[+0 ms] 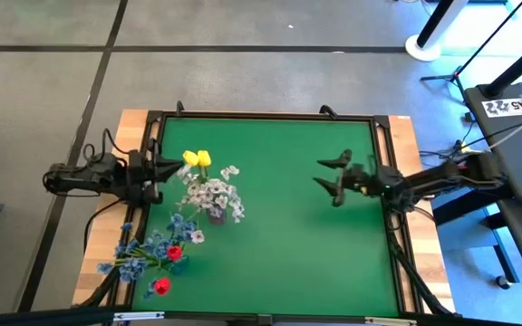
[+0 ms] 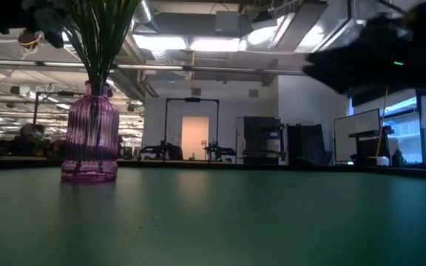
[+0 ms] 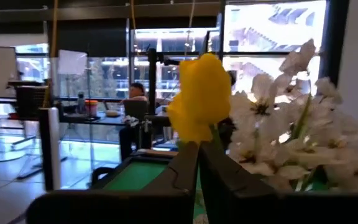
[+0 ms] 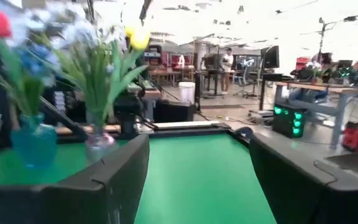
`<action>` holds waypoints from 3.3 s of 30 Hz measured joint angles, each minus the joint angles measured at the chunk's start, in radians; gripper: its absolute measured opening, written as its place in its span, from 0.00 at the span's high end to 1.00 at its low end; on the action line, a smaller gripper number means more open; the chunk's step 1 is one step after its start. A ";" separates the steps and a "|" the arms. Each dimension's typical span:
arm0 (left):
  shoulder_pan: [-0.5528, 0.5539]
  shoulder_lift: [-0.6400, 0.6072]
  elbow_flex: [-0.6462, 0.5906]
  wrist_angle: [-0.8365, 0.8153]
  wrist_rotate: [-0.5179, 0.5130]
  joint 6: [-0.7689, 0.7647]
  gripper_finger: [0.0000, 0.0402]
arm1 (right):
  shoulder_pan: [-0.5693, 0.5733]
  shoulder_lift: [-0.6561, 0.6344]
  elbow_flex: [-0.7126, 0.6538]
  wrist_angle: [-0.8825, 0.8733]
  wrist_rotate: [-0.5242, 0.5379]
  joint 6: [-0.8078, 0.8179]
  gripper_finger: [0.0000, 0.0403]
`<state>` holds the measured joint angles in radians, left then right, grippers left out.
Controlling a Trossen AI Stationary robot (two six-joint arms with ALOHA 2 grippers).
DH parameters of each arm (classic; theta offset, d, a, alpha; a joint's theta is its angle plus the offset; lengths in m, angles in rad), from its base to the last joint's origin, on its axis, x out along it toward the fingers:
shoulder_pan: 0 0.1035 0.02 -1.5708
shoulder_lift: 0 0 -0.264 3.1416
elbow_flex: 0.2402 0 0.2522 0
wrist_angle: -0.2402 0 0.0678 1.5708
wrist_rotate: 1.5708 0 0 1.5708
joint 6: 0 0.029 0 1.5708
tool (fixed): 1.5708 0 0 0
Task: Sort flowers into vase by color
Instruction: Return to Home Position
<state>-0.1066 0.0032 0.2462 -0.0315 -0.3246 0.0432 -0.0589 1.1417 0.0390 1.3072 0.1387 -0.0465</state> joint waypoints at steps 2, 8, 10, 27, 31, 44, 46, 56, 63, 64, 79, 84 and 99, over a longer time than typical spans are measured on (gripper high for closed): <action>0.000 0.001 0.000 -0.002 0.014 -0.010 0.97 | 0.001 -0.082 -0.027 -0.064 0.004 0.037 0.32; 0.000 0.001 -0.098 0.104 0.097 0.050 0.98 | 0.026 -0.290 -0.028 -0.320 0.061 0.012 0.32; 0.000 0.001 -0.163 0.231 0.129 0.070 0.98 | 0.026 -0.321 -0.027 -0.322 0.074 -0.028 0.32; 0.000 0.005 -0.239 0.123 0.016 -0.086 0.98 | -0.142 -0.587 -0.024 -0.552 -0.045 0.056 0.32; 0.000 0.005 -0.239 0.125 0.017 -0.092 0.98 | -0.145 -0.792 -0.024 -0.810 -0.044 0.056 0.32; 0.000 0.005 -0.239 0.125 0.018 -0.093 0.98 | -0.145 -1.140 -0.024 -1.249 -0.280 0.139 0.66; 0.000 0.005 -0.239 0.125 0.019 -0.093 0.98 | -0.145 -1.139 -0.024 -1.259 -0.277 0.185 0.73; 0.000 0.005 -0.239 0.126 0.019 -0.093 0.98 | -0.145 -1.138 -0.024 -1.271 -0.254 0.201 0.89; 0.000 0.005 -0.239 0.126 0.019 -0.093 0.98 | -0.145 -1.138 -0.024 -1.273 -0.254 0.201 0.90; 0.000 0.005 -0.239 0.126 0.019 -0.093 0.98 | -0.145 -1.138 -0.024 -1.274 -0.254 0.201 0.90; 0.000 0.005 -0.239 0.126 0.019 -0.093 0.98 | -0.145 -1.138 -0.024 -1.277 -0.254 0.201 0.90; 0.000 0.005 -0.239 0.126 0.019 -0.093 0.98 | -0.145 -1.138 -0.024 -1.277 -0.254 0.201 0.90; 0.000 0.005 -0.239 0.126 0.019 -0.093 0.98 | -0.145 -1.138 -0.024 -1.278 -0.254 0.201 0.90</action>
<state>-0.1070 0.0082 0.0074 0.0940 -0.3061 -0.0497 -0.2035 0.0040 0.0147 0.0292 -0.1154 0.1547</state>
